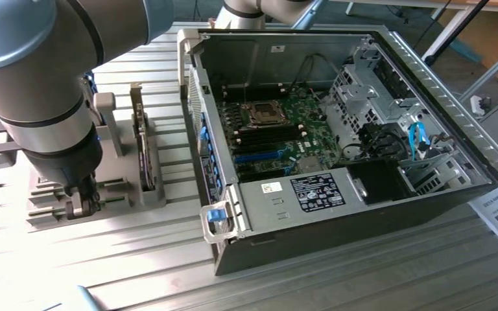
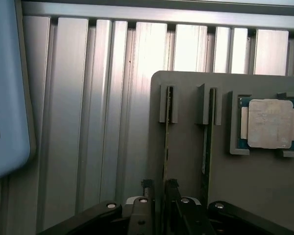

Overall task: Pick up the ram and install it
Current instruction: 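Pick up the ram and move it above insertion slot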

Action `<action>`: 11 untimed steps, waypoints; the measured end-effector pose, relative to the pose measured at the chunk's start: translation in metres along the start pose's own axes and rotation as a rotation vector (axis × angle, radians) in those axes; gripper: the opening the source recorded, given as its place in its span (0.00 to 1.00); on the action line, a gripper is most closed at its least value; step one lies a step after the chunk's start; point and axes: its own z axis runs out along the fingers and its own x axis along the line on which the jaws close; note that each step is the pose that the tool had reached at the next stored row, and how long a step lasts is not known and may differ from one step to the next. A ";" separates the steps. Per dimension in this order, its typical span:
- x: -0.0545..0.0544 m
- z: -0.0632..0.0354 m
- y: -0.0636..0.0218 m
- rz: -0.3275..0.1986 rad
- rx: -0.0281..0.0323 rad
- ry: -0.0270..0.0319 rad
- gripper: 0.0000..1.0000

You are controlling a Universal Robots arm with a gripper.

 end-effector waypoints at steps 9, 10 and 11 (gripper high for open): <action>0.001 0.0000 -0.0029 0.000 0.0000 0.0000 0.24; 0.001 0.0001 -0.0031 0.000 0.0001 -0.0001 0.24; 0.001 0.0001 -0.0033 0.000 0.0001 -0.0001 0.24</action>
